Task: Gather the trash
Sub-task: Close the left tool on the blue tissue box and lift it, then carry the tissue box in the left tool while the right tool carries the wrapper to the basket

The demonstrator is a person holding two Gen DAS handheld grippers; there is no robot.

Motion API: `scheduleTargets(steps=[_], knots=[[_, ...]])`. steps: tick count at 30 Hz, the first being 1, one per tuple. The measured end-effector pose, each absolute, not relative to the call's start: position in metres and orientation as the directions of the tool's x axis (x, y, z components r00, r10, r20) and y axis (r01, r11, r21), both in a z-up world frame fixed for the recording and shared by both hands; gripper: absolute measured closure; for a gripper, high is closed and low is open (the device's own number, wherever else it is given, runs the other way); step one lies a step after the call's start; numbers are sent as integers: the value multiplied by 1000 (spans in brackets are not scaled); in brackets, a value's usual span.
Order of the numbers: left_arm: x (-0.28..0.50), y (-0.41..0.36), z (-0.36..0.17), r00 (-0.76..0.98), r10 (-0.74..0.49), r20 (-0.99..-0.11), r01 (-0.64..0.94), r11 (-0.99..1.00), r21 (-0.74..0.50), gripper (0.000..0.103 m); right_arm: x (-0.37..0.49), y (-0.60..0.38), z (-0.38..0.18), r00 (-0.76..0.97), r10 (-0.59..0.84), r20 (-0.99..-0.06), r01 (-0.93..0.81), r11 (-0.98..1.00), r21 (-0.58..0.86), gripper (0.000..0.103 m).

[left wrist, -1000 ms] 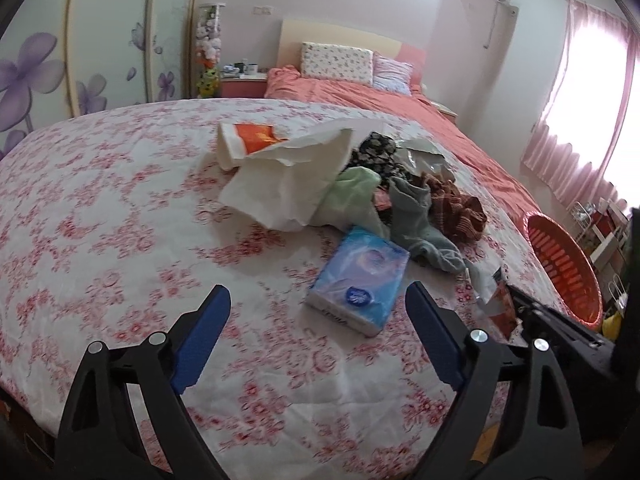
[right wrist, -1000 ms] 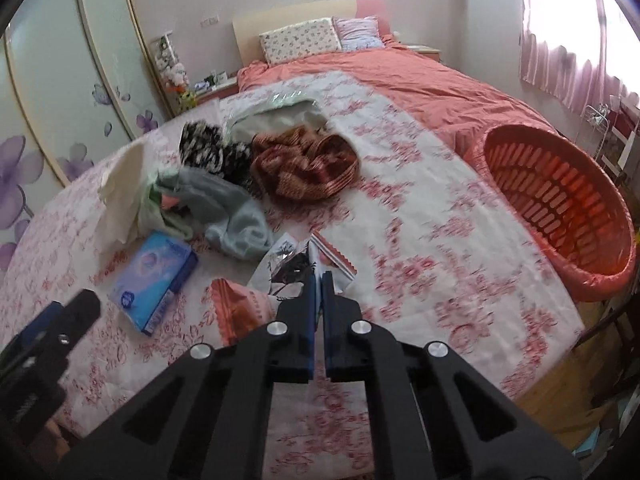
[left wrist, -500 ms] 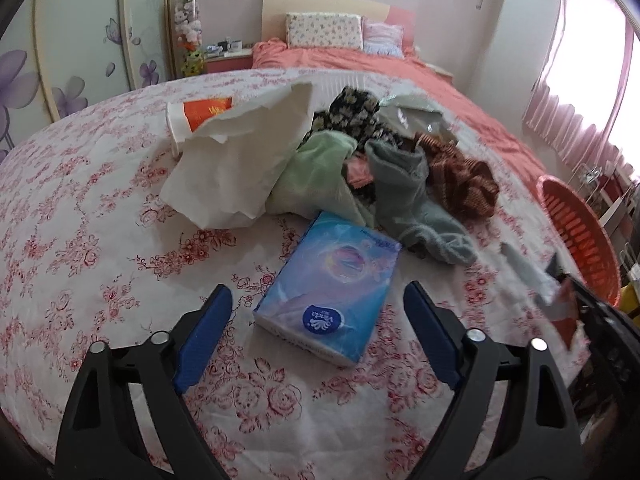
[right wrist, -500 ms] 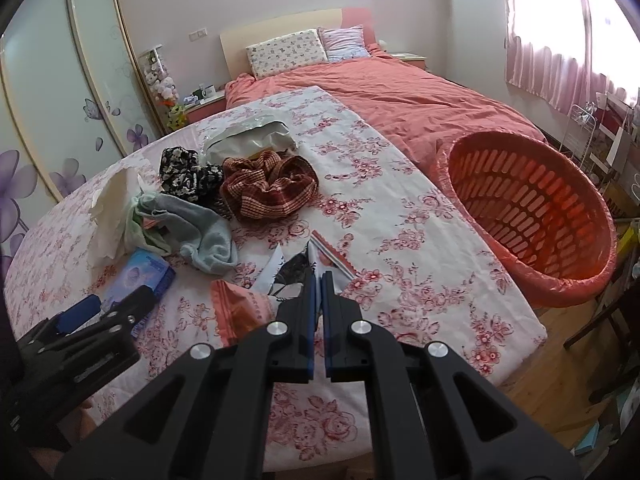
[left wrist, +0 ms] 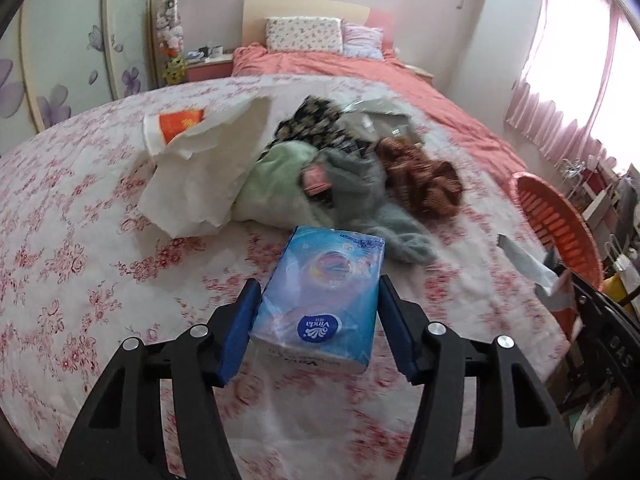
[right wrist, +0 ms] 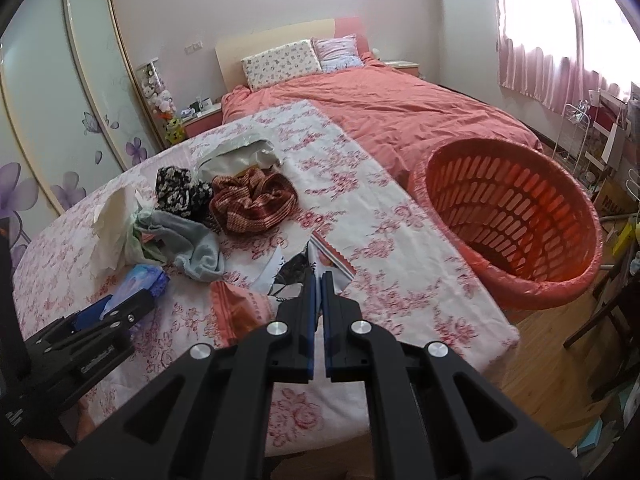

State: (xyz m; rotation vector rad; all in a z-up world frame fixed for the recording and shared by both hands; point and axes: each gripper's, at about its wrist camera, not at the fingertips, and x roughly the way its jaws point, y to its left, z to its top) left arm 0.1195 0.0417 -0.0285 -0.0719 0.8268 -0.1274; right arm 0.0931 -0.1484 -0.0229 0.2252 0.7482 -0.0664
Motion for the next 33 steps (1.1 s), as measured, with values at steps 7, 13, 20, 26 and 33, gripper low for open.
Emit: scheduleTargets(steps=[7, 13, 20, 26, 33], knots=[[113, 13, -5, 709, -210, -673, 151, 978, -147, 44, 84, -173, -12, 761, -32, -648, 184, 968, 168, 99], [117, -19, 10, 723, -253, -643, 205, 967, -150, 44, 79, -195, -5, 775, -70, -628, 222, 961, 167, 99], [124, -55, 12, 715, -286, -638, 262, 956, -136, 44, 75, -219, -5, 776, -105, -622, 267, 948, 173, 99], [127, -81, 12, 698, -326, -637, 310, 940, -142, 44, 73, -246, -8, 770, -146, -620, 323, 929, 182, 99], [134, -120, 13, 667, -402, -627, 385, 907, -172, 44, 76, -288, -13, 757, -211, -618, 402, 897, 186, 99]])
